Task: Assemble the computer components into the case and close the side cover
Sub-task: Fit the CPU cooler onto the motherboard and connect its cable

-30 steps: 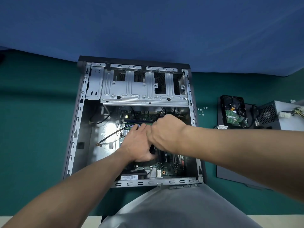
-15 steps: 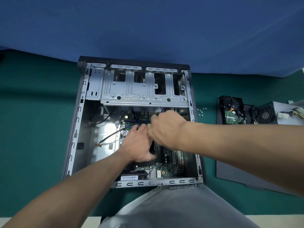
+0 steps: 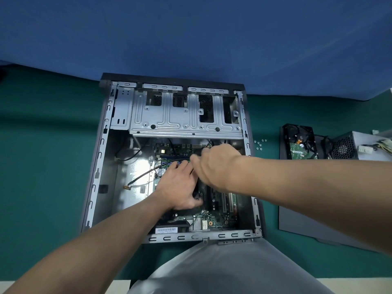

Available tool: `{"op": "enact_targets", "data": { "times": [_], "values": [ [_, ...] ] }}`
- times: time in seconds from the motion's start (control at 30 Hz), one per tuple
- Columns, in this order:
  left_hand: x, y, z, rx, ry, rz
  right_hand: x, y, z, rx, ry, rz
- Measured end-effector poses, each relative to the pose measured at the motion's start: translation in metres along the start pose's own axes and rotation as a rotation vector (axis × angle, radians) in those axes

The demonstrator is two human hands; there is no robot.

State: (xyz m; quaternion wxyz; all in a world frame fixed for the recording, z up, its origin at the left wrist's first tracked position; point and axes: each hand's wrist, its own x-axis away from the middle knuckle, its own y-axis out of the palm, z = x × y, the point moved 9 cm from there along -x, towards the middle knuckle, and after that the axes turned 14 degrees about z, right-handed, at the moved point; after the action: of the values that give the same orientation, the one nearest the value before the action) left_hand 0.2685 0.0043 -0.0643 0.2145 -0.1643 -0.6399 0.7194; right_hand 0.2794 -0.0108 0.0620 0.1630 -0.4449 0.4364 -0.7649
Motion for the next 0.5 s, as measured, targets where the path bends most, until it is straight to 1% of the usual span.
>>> {"op": "enact_targets", "data": {
  "times": [0.03,0.1,0.13,0.17,0.2,0.23,0.3,0.37,0.4,0.43,0.5],
  "values": [
    [0.001,0.001,0.000,-0.007,0.002,-0.013,0.001,-0.008,-0.008,0.085,-0.111,0.087],
    [0.001,0.003,0.000,-0.013,0.000,-0.022,0.006,-0.016,-0.020,0.126,-0.248,0.226],
    [0.001,0.003,0.000,-0.014,-0.003,-0.024,0.006,-0.016,-0.020,0.112,-0.264,0.238],
    [0.001,0.003,0.000,-0.019,-0.003,-0.027,0.006,-0.015,-0.018,0.066,-0.241,0.236],
    [0.001,0.003,0.000,-0.023,-0.002,-0.026,0.004,-0.012,-0.013,-0.020,-0.179,0.230],
    [0.000,0.003,0.000,-0.021,-0.001,-0.019,0.002,-0.009,-0.005,-0.123,-0.081,0.226],
    [-0.001,0.001,0.000,-0.009,-0.005,0.007,-0.003,0.003,0.016,-0.391,0.233,0.184],
    [0.000,0.000,0.000,-0.019,-0.005,0.021,-0.004,0.025,0.038,-0.679,0.575,0.077],
    [0.000,0.001,0.000,-0.028,-0.001,0.021,-0.005,0.034,0.042,-0.769,0.659,0.031],
    [0.000,0.001,0.000,-0.033,0.005,0.022,-0.006,0.036,0.042,-0.781,0.661,-0.007],
    [0.000,0.001,0.000,-0.033,0.013,0.026,-0.006,0.031,0.034,-0.649,0.495,-0.041]
  ]
}}
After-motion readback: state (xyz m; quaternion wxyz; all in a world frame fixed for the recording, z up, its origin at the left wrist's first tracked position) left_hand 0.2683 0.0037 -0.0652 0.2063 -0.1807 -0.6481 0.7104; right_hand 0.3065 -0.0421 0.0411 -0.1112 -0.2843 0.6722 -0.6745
